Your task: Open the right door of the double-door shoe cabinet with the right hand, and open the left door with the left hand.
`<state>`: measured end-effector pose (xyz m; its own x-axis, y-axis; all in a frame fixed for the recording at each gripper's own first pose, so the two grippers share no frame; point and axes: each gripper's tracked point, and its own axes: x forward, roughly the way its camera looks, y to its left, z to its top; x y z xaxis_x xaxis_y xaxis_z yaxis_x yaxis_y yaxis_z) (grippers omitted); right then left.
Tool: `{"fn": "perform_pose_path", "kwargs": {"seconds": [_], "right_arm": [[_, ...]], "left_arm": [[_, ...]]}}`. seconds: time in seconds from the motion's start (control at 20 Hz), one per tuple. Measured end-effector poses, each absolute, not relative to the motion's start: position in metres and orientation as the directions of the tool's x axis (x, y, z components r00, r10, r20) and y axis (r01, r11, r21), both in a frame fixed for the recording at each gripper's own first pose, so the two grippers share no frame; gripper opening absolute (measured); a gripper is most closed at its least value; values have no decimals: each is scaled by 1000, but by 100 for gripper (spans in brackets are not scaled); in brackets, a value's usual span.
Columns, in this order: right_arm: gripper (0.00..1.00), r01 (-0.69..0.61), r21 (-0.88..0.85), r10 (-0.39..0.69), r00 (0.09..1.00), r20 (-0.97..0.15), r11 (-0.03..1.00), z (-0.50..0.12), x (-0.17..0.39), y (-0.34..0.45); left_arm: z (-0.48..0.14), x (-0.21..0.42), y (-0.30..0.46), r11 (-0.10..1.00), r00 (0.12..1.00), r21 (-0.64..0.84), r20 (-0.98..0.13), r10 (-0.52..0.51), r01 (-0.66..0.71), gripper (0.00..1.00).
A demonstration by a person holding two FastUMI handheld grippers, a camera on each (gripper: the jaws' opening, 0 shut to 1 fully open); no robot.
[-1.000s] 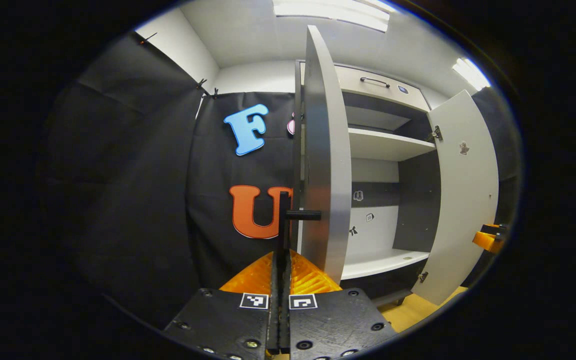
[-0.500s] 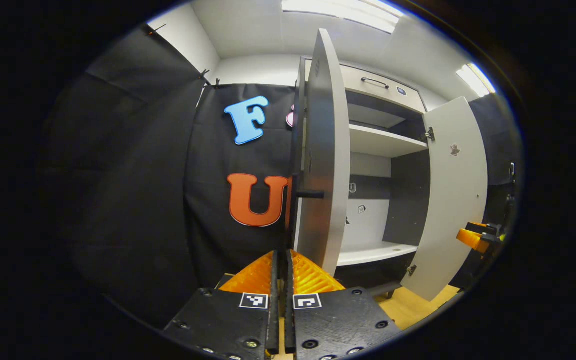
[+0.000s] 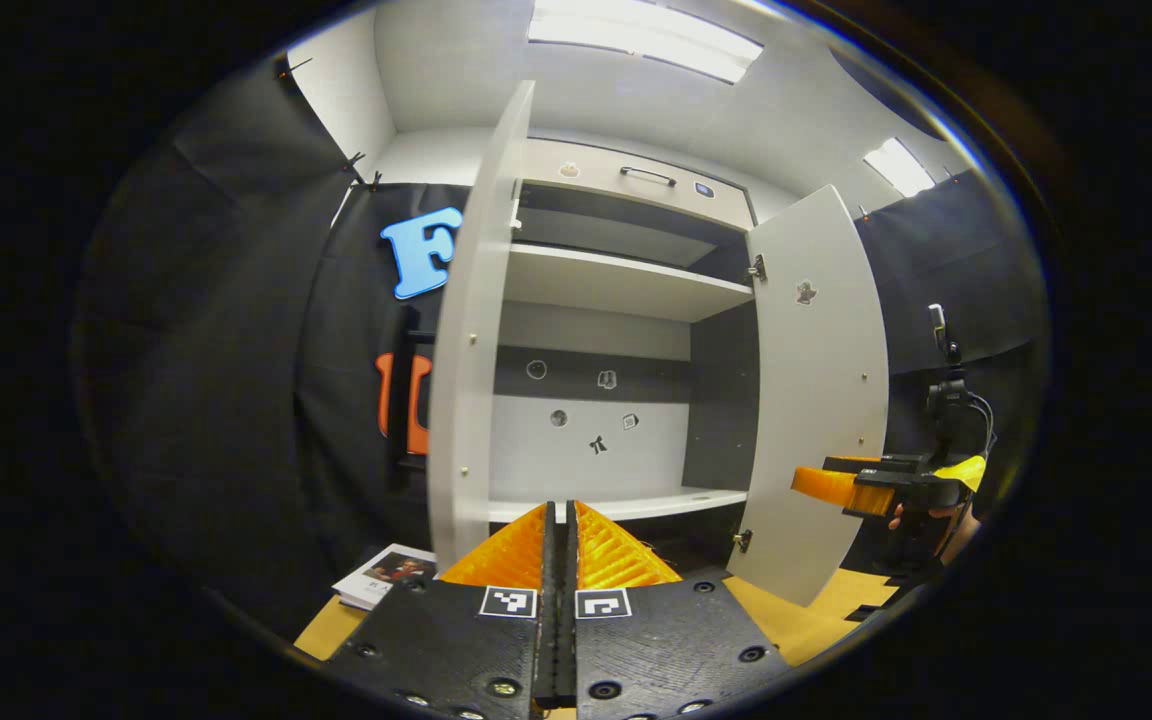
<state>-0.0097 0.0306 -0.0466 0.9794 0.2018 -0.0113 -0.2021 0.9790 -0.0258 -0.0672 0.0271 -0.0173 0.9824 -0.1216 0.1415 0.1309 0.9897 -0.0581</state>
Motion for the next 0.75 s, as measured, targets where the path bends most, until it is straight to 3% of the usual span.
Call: {"fn": "perform_pose_path", "kwargs": {"seconds": [0.1,0.2,0.35,0.5,0.55,0.6,0.75], "right_arm": [[98,-179,-37,180,984,12,983,-42,-17,21],[98,-152,-42,153,988,30,988,-36,-23,11],[98,-119,-49,121,992,43,992,-36,-31,-3],[98,-93,-72,97,994,46,993,-40,-34,-13],[98,-83,-80,87,995,46,993,-42,-32,-17],[98,-79,-82,83,995,46,993,-43,-31,-18],[97,-95,-59,98,994,43,994,-45,-24,-16]], "left_arm": [[-11,-41,19,995,983,-68,175,-56,69,0],[-25,-17,12,998,992,-66,125,-11,20,0],[-55,10,2,992,999,-128,35,7,-2,1],[-62,18,-9,983,1000,-185,16,16,-13,0],[-62,23,-7,983,999,-183,22,24,-19,13],[-60,23,-4,985,999,-167,27,37,-32,41],[-56,23,6,993,997,-89,11,80,-79,48]]}}
